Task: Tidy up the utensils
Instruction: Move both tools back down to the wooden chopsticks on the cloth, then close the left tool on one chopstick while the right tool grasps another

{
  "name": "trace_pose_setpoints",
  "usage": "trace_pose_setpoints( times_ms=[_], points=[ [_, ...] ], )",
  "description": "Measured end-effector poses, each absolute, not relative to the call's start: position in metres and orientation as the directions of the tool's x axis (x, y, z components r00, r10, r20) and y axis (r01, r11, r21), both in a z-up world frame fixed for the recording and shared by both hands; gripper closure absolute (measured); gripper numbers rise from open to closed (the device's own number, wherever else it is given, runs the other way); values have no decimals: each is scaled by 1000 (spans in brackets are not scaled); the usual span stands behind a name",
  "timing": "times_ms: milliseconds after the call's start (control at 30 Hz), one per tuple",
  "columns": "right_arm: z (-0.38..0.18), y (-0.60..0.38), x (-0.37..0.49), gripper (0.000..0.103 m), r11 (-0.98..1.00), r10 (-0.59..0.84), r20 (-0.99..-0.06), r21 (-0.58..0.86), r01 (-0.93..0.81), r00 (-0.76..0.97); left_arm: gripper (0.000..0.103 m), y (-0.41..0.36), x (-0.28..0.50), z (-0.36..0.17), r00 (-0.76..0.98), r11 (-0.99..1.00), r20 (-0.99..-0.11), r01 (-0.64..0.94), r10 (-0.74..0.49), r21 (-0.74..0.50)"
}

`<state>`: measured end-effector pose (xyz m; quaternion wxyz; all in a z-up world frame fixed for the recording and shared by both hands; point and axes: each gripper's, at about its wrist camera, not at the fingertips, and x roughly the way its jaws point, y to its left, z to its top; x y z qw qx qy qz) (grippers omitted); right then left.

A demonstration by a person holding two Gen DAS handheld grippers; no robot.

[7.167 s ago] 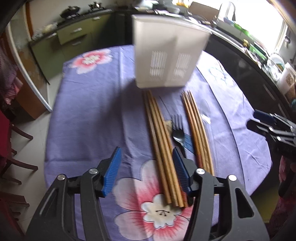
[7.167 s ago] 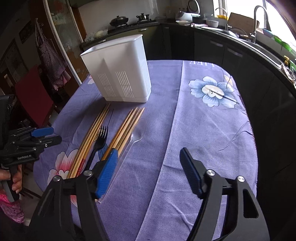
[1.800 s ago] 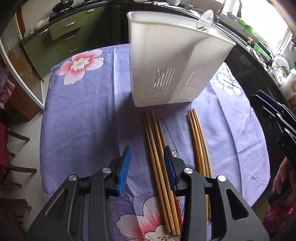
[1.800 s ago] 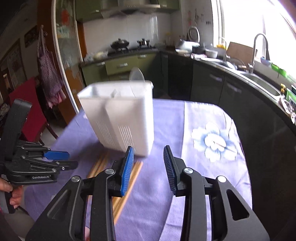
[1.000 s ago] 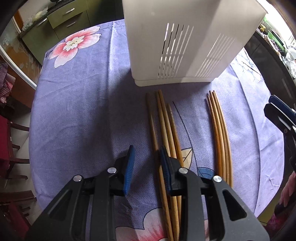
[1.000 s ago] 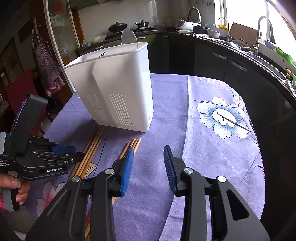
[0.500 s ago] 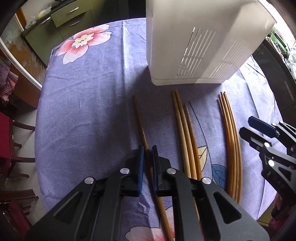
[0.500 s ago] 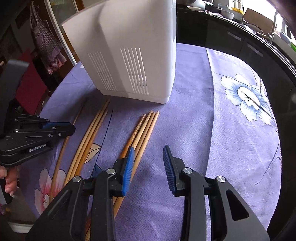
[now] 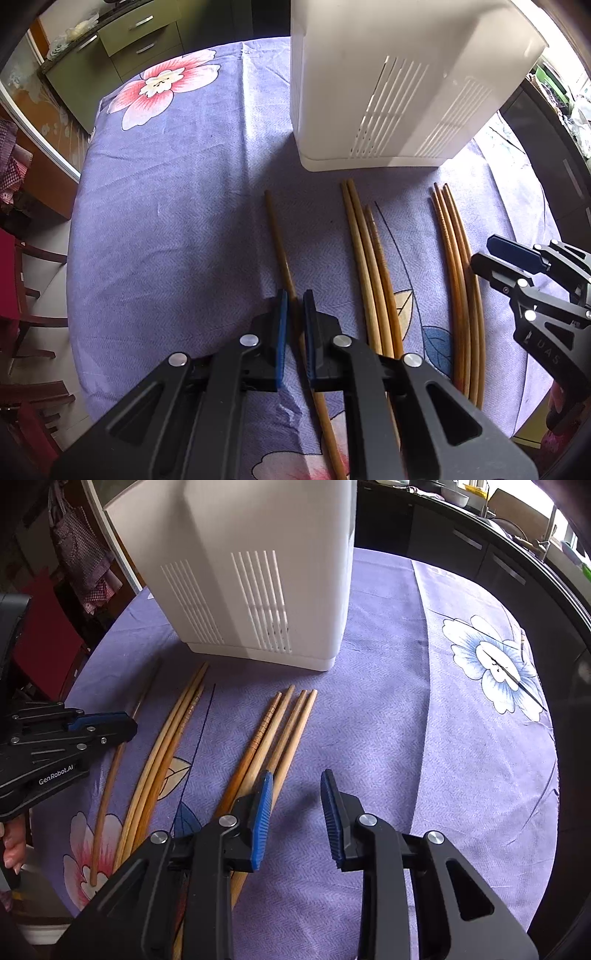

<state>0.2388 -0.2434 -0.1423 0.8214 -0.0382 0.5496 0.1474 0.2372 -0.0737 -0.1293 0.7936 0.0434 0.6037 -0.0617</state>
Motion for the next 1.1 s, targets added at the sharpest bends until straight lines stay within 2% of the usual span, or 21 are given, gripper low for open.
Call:
trace_pose_setpoints(
  times_ms=[200,433,500,733,900,1100],
  points=[
    [-142,-230,240,86,947,180,-923,69,-315,340,93,-77,238,-129,260,989,-965,149,-35,4],
    [-143,-241,243,86,951,208,-924,114,-288,322,93,-77,239,-130,255,987,-966,158,-44,-4],
    [-145,-237,243,86,946,225,-924,130,-298,311,90,-79,240,-130,254,987,-966,163,-41,1],
    [-141,-241,243,86,954,180,-931,86,-289,317,89,-79,238,-130,249,986,-967,166,-47,-5],
    [-147,-227,249,86,946,209,-937,121,-302,279,89,-79,238,-130,245,986,-969,169,-38,4],
    [-150,-209,258,87,944,187,-941,92,-317,282,86,-79,243,-130,226,986,-973,164,-41,-3]
  ],
)
